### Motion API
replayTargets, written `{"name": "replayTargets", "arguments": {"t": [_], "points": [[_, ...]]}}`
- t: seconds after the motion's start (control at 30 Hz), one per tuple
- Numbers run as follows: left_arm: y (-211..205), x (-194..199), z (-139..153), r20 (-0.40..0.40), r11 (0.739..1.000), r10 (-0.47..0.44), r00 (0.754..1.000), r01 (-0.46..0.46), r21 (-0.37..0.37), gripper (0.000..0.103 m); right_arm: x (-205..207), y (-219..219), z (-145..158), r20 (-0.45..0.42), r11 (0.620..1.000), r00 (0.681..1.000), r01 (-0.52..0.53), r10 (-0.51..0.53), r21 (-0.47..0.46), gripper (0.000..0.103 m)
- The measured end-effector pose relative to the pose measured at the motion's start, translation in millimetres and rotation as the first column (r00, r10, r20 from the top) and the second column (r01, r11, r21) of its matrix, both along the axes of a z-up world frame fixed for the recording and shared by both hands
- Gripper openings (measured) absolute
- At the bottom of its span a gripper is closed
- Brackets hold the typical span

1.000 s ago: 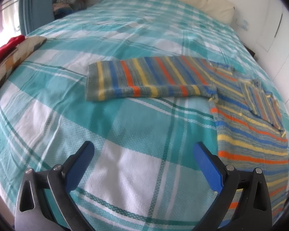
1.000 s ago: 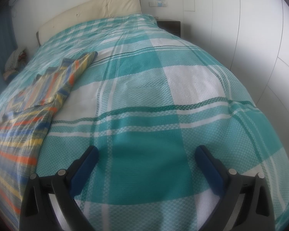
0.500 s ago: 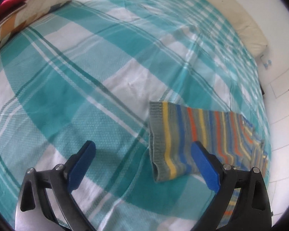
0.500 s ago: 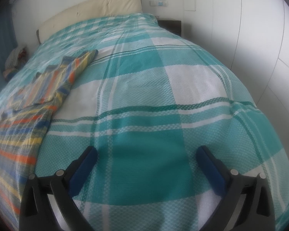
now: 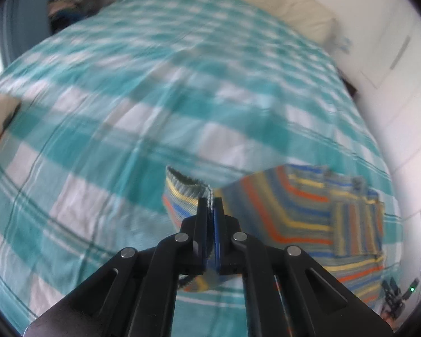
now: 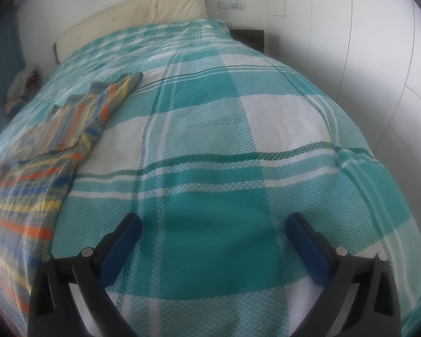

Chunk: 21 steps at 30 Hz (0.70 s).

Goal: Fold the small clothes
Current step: 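Grasp the sweater side edge with the left gripper and fold it inward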

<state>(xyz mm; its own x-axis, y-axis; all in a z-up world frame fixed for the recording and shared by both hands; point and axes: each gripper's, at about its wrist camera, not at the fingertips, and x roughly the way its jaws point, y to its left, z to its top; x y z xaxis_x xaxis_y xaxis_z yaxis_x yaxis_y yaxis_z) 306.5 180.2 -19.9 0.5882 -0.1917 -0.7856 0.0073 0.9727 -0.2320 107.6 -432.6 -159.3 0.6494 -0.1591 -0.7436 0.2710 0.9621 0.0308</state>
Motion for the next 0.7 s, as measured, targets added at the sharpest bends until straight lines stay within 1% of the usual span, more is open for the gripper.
{"name": "replayTargets", "arguments": {"t": [0.03,0.07,0.13,0.2,0.27,0.3,0.33,0.37,0.4,0.43,0.47,0.5,0.57,0.6,0.63,0.7], "points": [[-28.4,-1.5,17.7,0.035,0.998,-0.065,0.997,0.065,0.010,0.002,0.6,0.0,-0.5,-0.001,1.000,1.000,-0.001,0.001,0.000,0.102],[-57.7,-3.0,32.2,0.064,0.991,-0.130,0.989,0.128,0.024,0.002,0.8,0.3,-0.9,-0.002,1.000,1.000,-0.001,0.001,-0.002,0.102],[-118.7,-7.2,53.6,0.108,0.966,-0.258,0.960,0.253,0.056,0.002,0.6,0.9,-1.1,-0.003,1.000,1.000,-0.002,0.002,-0.004,0.102],[-173.0,-6.3,61.2,0.130,0.933,-0.360,0.924,0.354,0.069,0.002,0.7,0.7,-1.1,-0.003,1.000,1.000,-0.003,0.003,-0.002,0.102],[-222.2,-10.6,57.7,0.142,0.900,-0.435,0.889,0.429,0.072,0.002,0.6,0.7,-1.1,-0.003,1.000,1.000,-0.003,0.003,-0.002,0.102],[-242.7,-9.0,52.2,0.145,0.884,-0.467,0.872,0.462,0.069,0.006,0.6,0.7,-1.1,-0.003,1.000,1.000,-0.003,0.003,-0.002,0.102],[-260.8,-8.0,43.6,0.132,0.868,-0.496,0.858,0.492,0.062,0.015,0.5,0.7,-1.1,-0.003,1.000,1.000,-0.003,0.003,-0.002,0.102],[-274.9,-5.0,32.9,0.096,0.862,-0.507,0.857,0.503,0.065,0.029,0.7,0.2,-0.9,-0.002,1.000,1.000,-0.004,0.004,-0.001,0.102],[-284.3,-1.6,22.8,0.056,0.869,-0.493,0.868,0.489,0.078,0.066,0.4,0.7,-1.0,-0.001,1.000,1.000,-0.004,0.004,0.000,0.102],[-283.7,-0.2,15.2,0.049,0.885,-0.462,0.885,0.457,0.086,0.082,0.8,-0.2,-0.5,0.000,1.000,1.000,-0.005,0.005,0.001,0.102],[-275.6,-2.9,13.6,0.063,0.898,-0.439,0.896,0.434,0.076,0.083,0.7,-0.4,-0.3,0.001,1.000,1.000,-0.006,0.006,0.002,0.102],[-263.7,-3.4,11.9,0.062,0.908,-0.419,0.906,0.416,0.051,0.083,0.5,-0.7,-0.2,0.002,1.000,1.000,-0.006,0.006,0.004,0.102],[-230.4,-6.0,11.1,0.050,0.930,-0.368,0.928,0.368,0.005,0.083,0.2,-0.7,-0.1,0.002,1.000,1.000,-0.007,0.007,0.007,0.102],[-211.0,-8.6,11.1,0.050,0.942,-0.335,0.941,0.336,-0.009,0.086,0.0,-0.9,0.1,0.002,1.000,1.000,-0.007,0.007,0.008,0.102],[-189.0,-12.6,11.0,0.053,0.954,-0.298,0.953,0.299,-0.011,0.091,0.0,-0.8,0.0,0.001,1.000,1.000,-0.007,0.007,0.008,0.102],[-145.7,-24.6,7.1,0.053,0.975,-0.224,0.973,0.223,0.025,0.094,-0.2,-0.4,-0.1,-0.002,1.000,1.000,-0.006,0.006,0.004,0.102]]}}
